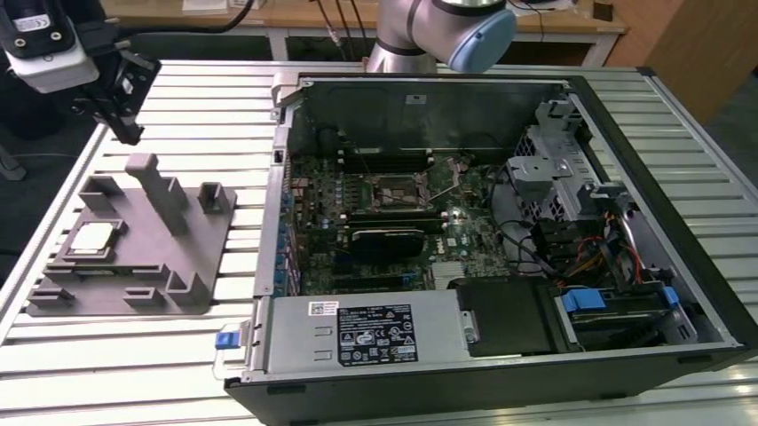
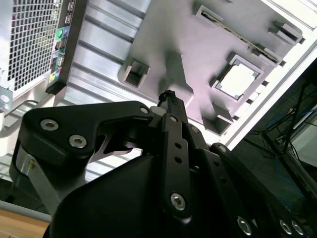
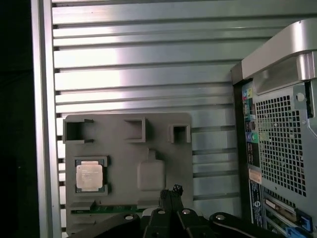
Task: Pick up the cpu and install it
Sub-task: 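Reach for the cpu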
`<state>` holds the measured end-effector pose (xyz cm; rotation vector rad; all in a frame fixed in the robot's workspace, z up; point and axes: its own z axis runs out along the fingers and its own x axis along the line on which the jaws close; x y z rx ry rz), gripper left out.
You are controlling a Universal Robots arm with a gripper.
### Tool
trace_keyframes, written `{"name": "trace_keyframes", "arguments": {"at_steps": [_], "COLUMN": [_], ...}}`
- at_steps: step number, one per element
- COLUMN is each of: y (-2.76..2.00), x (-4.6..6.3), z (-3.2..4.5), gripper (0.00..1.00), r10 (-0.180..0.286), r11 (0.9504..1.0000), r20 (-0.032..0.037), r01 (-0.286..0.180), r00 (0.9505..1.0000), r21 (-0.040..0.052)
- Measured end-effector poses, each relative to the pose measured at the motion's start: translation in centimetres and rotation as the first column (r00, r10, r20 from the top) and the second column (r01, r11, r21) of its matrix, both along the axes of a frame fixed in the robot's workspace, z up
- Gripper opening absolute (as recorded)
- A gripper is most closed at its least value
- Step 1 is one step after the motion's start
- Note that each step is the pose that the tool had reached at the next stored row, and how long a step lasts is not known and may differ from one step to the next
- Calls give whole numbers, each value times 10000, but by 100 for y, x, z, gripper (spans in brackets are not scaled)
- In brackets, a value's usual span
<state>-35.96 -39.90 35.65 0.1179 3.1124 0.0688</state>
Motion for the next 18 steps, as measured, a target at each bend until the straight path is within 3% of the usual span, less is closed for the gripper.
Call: {"name": "trace_keyframes", "arguments": {"at_steps": [18], "y": [-1], "x": [-344], "z": [-214], "gripper": [11], "r10": [0], "r11": [10000], "r20": [1], "r01": [0], "r00": [10000], "r21": [0]}}
